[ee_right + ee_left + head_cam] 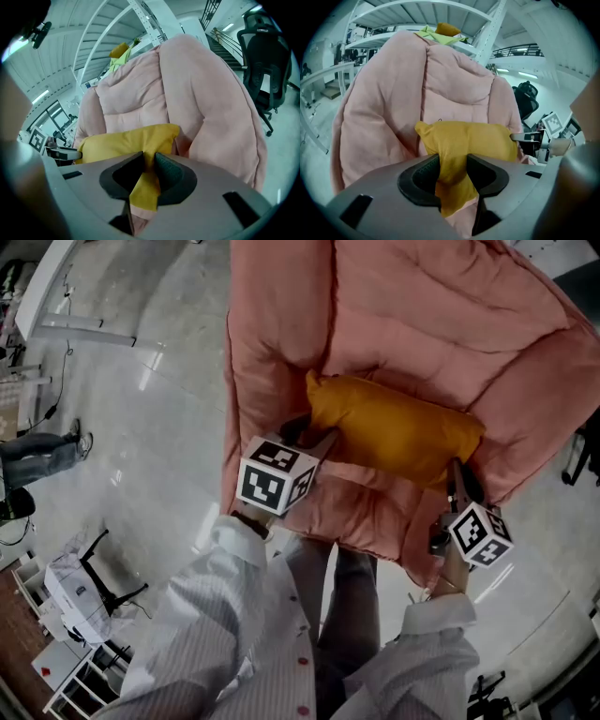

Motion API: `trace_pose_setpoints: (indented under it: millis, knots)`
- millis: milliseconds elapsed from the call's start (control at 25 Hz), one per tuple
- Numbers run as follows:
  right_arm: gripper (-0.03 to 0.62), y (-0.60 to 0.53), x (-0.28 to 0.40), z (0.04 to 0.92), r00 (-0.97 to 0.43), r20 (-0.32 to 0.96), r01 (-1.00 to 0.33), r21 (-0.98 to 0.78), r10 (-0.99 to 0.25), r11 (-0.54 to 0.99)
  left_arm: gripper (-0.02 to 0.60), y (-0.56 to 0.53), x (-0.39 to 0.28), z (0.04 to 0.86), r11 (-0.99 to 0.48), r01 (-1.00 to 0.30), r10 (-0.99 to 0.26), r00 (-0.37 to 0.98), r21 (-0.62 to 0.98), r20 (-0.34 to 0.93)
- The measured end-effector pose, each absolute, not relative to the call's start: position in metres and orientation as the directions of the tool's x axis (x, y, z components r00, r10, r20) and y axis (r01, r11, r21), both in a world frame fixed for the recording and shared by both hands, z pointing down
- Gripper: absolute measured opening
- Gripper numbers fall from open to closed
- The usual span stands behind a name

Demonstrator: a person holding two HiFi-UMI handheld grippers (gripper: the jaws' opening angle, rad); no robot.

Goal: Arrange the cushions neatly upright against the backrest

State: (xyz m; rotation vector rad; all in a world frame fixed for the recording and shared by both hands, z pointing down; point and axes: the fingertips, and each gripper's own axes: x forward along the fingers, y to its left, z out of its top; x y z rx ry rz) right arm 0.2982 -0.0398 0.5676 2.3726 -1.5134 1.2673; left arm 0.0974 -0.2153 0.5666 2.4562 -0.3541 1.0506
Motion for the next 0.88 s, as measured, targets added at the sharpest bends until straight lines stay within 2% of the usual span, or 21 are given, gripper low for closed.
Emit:
trace_pose_setpoints:
  millis: [680, 880]
  knots:
    - [0.086, -0.041, 0.305, 0.622, 0.207, 0.724, -0.755, -0.309, -0.658, -0.578, 0.190, -0.230, 0.117, 0.636, -0.874, -0.382, 0.003, 0.614, 0.301, 0.789]
    - [0.092, -0.032, 0.298, 0.635, 0.191, 0.748, -0.757, -0.300, -0.636, -0.581, 0.212, -0.222, 0.110, 0.648, -0.889, -0.367, 0.015, 0.575, 0.274, 0.818]
